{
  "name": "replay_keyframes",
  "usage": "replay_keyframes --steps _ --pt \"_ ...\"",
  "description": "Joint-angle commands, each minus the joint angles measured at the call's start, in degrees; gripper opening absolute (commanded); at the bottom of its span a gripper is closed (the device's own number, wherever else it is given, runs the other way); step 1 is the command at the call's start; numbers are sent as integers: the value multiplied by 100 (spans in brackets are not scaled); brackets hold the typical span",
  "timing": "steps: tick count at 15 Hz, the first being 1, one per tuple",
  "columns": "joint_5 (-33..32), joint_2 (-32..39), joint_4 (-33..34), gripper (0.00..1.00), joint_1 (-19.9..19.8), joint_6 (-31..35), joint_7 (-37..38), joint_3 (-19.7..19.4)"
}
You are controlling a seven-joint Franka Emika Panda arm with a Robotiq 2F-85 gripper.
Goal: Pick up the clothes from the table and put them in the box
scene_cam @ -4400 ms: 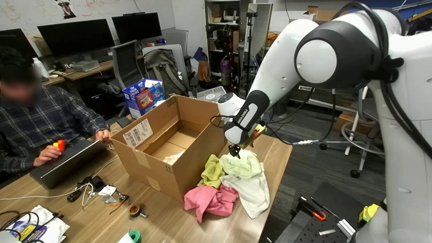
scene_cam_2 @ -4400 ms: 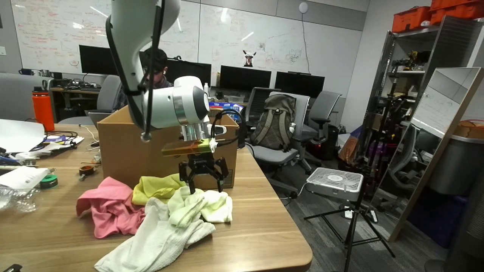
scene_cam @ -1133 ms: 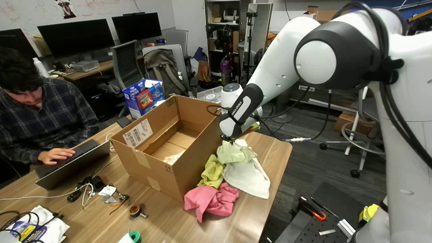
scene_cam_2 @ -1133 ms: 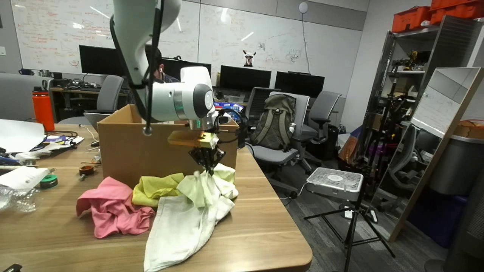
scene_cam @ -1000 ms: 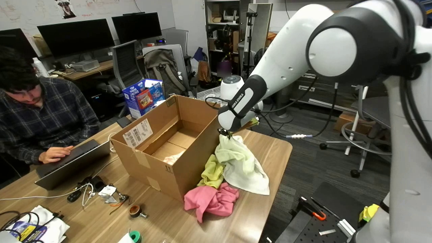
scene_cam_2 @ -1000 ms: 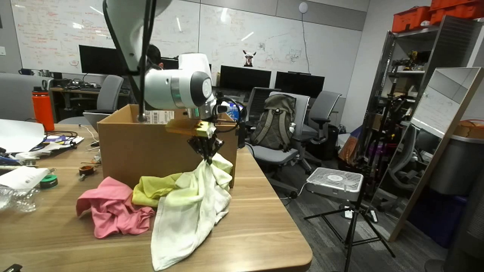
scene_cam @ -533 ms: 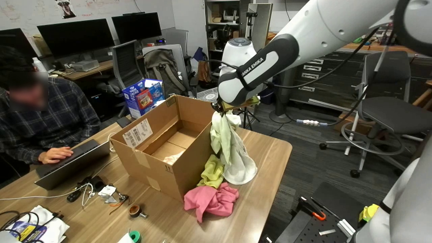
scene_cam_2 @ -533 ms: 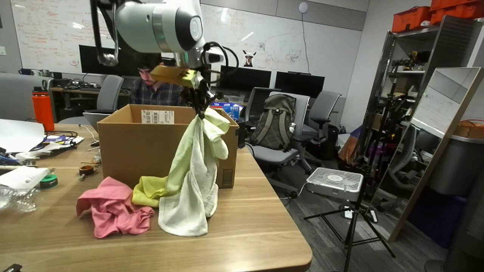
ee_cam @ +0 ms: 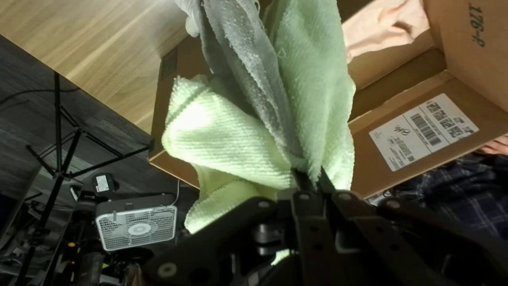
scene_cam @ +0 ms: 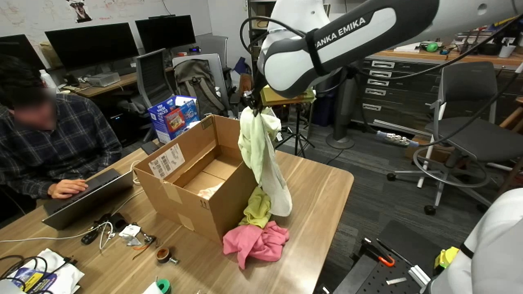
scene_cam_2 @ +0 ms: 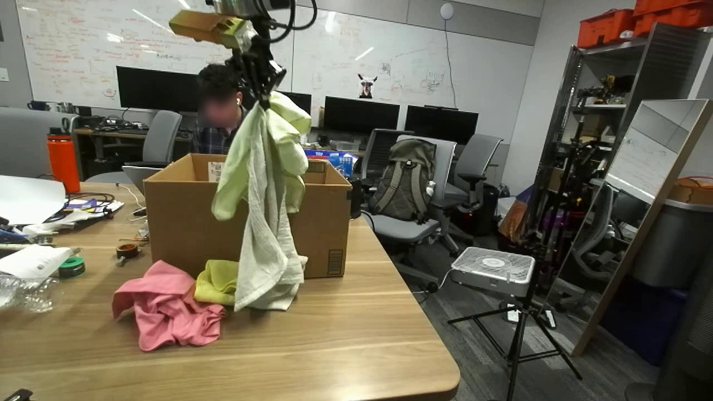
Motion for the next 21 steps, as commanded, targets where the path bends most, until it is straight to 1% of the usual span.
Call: replay_keyframes --steps 1,3,7,10,12,15,21 --pt "-42 -661 6 1 -108 -218 133 461" --pt "-54 -884 127 1 -107 -350 184 703" --pt "-203 -1097 592 1 -163 -1065 471 1203" --pt "-449 -1010 1093 1 -262 -1638 830 1535" --pt "-716 -897 1379 1 -351 -1891 1121 1707" --pt "-997 -723 1772 1 -401 -2329 1508 1858" --pt "-1032 -400 2697 1 -200 -3502 1913 1983"
